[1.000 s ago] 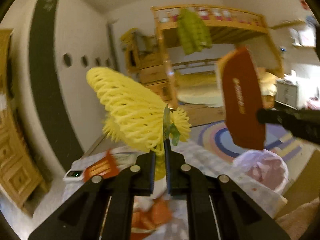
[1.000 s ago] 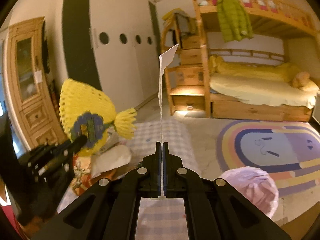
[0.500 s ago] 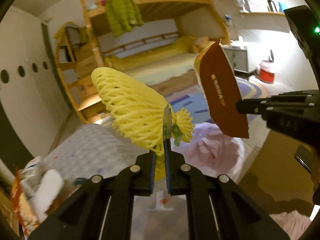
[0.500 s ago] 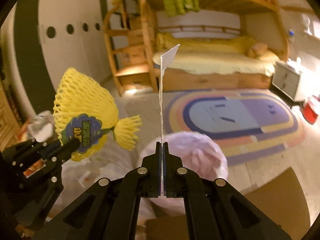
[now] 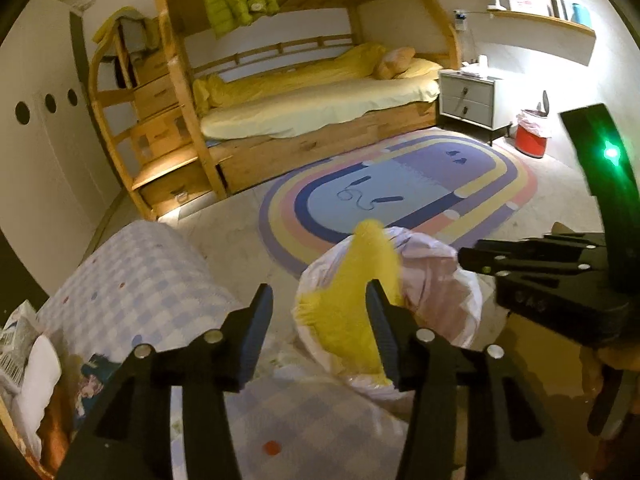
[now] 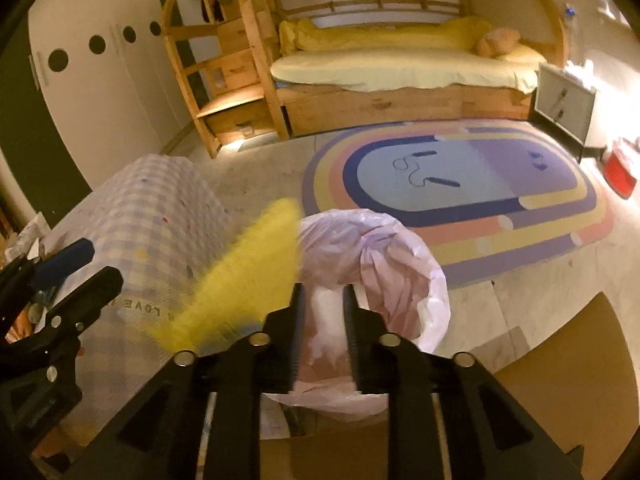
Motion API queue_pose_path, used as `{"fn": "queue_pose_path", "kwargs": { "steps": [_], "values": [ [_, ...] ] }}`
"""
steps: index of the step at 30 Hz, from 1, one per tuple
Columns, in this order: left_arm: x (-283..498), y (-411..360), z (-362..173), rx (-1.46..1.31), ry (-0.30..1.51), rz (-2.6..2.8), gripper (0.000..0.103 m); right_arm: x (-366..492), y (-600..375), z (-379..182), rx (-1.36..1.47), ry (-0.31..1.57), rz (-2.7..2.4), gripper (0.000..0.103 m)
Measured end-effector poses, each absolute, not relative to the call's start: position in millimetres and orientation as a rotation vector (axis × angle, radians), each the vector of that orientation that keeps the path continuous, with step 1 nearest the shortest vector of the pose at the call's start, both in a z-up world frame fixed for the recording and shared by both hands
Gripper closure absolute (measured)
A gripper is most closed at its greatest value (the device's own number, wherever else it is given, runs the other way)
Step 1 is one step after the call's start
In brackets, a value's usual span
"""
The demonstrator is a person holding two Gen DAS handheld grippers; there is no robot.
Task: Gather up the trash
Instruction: 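Carry the yellow foam net over the pink trash bag and open the left gripper, then move the left gripper to the red Ultraman box and grasp it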
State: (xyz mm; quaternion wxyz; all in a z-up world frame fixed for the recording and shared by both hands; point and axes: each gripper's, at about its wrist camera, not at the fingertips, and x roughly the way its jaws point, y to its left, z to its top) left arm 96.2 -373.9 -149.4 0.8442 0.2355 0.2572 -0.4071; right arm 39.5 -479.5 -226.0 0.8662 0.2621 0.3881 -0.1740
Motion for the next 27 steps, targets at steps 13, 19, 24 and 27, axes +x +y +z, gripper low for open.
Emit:
{"fn": "queue_pose_path", "kwargs": {
  "steps": [13,19,24,27],
  "values": [
    [95,-285,-117,0.353,0.55,-0.753,0.056,18,-437,-156,0.533,0.718,-0.315,0.08],
    [94,-228,-104,0.295,0.548,-0.688,0.052,25,-396,-114,0.504,0.687,-0.225,0.08],
    [96,-180,-99,0.266,0.542,-0.608,0.049,48,-344,-90,0.445,0.68,-0.105,0.073],
    [101,-145,-99,0.238,0.549,-0.538,0.047,65,-310,-84,0.396,0.683,-0.029,0.071]
  ]
}}
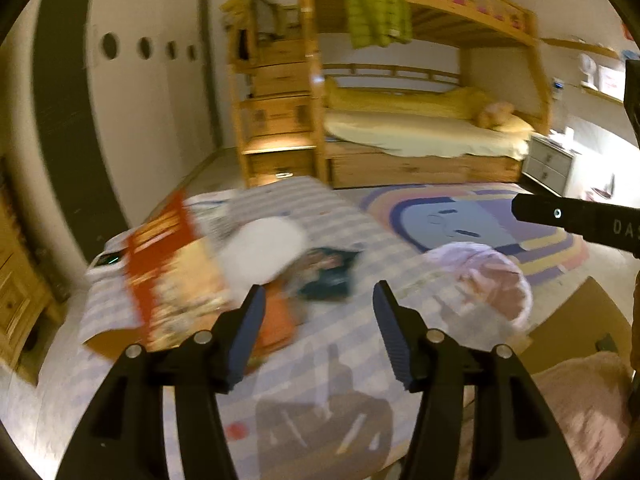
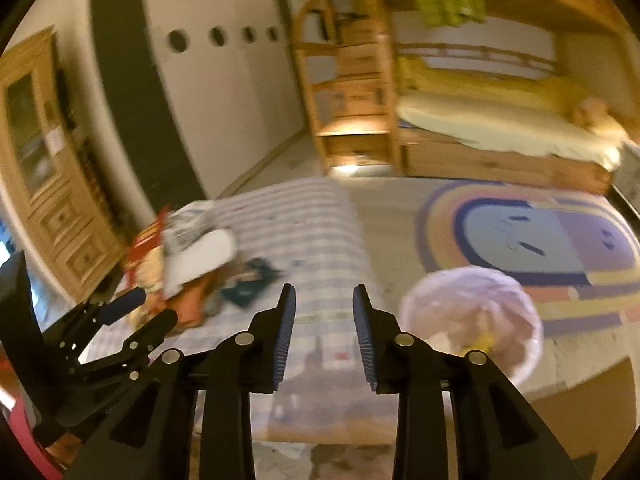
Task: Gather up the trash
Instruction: 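Move the left gripper to the red Ultraman box and grasp it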
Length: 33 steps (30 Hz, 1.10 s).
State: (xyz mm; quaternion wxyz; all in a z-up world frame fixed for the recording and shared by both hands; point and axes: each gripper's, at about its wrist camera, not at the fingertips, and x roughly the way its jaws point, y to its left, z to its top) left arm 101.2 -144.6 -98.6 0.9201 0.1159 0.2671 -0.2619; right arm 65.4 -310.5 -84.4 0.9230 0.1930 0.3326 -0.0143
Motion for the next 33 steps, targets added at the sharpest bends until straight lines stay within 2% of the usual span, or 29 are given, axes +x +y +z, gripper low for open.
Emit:
{"fn": "queue_pose_path", "kwargs": {
  "steps": [4,7,11,13,16,27,33],
  "values": [
    [108,-99,-99,0.202,0.558,-0.432,0.042,90,-270,-85,0.341,0.702,0.065,0.069],
    [116,-65,-99,0.165,0.568,-0.343,0.035,105,-251,-86,0.309,0.711,0.109,0.068],
    [132,-40,-101,0.1,0.599,-0.283,0.012,125,-231,-89,0.258,0.711,0.132,0.06],
    [135,-39,-103,0.087,0.61,-0.28,0.008,134,-228,-91,0.244,0.707,0.127,0.054],
    [141,-50,-106,0.091,0.633,-0.291,0.007,141,-227,-94,0.242,0.7,0.116,0.046],
    [173,-91,-119,0.028,0.752,-0.25,0.007,143,-256,-102,0.275,0.724,0.015,0.044],
    [191,-99,-112,-0.025,0.748,-0.223,0.007,143,-267,-105,0.315,0.736,0.009,0.044]
  ]
}}
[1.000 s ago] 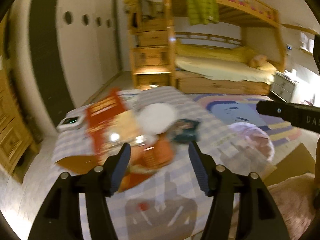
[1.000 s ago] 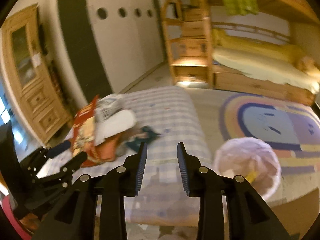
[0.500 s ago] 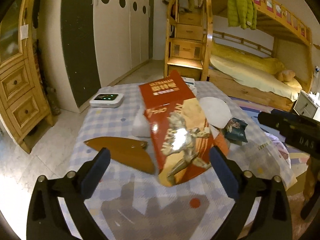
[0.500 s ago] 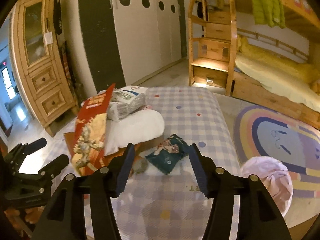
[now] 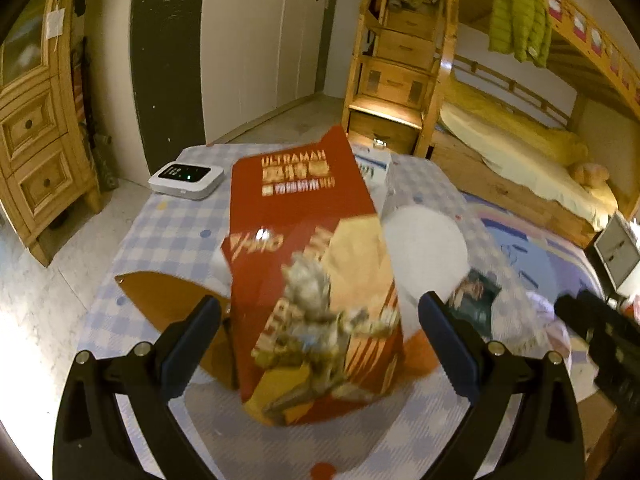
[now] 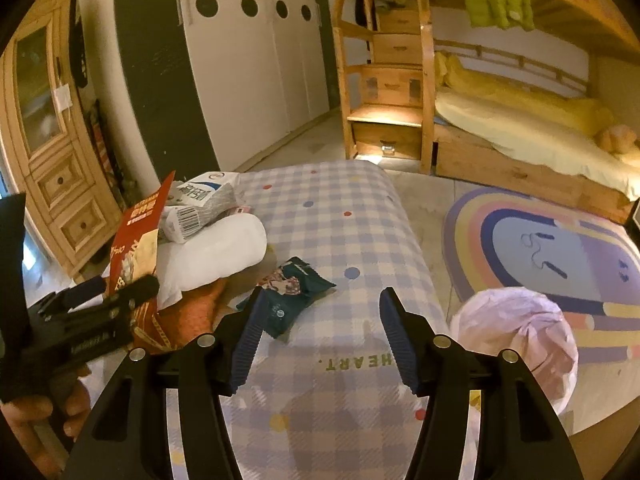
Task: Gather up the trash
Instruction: 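Move the left gripper to the red Ultraman box and grasp it, then grasp the white milk carton with the right gripper while the left holds the red box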
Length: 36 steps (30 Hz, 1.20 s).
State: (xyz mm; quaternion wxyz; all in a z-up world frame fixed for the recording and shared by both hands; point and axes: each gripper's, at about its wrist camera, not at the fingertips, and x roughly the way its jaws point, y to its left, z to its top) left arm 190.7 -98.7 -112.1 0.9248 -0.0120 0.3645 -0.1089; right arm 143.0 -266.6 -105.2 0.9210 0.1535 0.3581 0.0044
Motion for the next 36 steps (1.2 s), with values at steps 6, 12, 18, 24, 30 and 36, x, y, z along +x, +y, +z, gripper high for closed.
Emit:
{"fn": "queue_pose_path", "kwargs": {
  "steps": [6,12,18,24,30,36],
  "values": [
    [200,-109,-117,0.015,0.801,-0.186,0.018,145,-263,-107,0.307,0.747,0.019,0.044],
    [193,-96,-111,-0.012,0.789,-0.227,0.022,143,-257,-104,0.292,0.735,0.024,0.044],
    [169,-64,-88,-0.032,0.673,-0.256,0.022,141,-248,-100,0.281,0.709,0.04,0.044],
    [155,-29,-75,-0.024,0.577,-0.203,0.022,151,-222,-94,0.246,0.703,0.098,0.044],
    [168,-6,-73,-0.026,0.576,-0.148,0.022,176,-187,-81,0.229,0.669,0.147,0.016],
    [192,6,-73,-0.007,0.592,-0.13,0.022,222,-152,-75,0.187,0.666,0.126,0.014]
  ]
}}
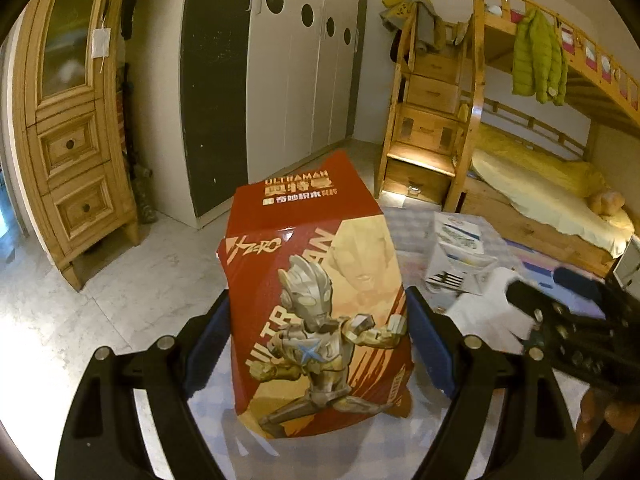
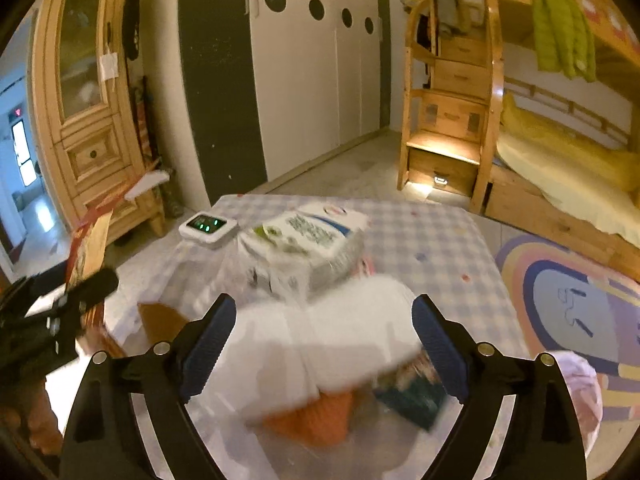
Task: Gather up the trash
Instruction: 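Grasp the white milk carton with the right gripper while the left holds the red box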
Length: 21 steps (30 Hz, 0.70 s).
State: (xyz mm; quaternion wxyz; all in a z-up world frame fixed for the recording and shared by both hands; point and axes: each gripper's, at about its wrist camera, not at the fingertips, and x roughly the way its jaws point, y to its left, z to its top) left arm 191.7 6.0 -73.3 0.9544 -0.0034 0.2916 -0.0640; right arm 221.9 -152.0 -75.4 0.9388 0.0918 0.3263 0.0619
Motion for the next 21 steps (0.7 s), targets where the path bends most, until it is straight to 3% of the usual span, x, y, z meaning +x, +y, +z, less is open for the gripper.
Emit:
{"fn": "queue_pose_path", "kwargs": {
  "steps": [13,21],
  "values": [
    [227,42,-79,-0.04,0.626,-0.051,0.022,284,-109,-75,0.121,0.699,0.014,0.012],
    [222,41,-80,-0.039,0.641,-0.075,0.022,275,-131,-93,0.212,0.809,0.013,0.014]
  ]
}}
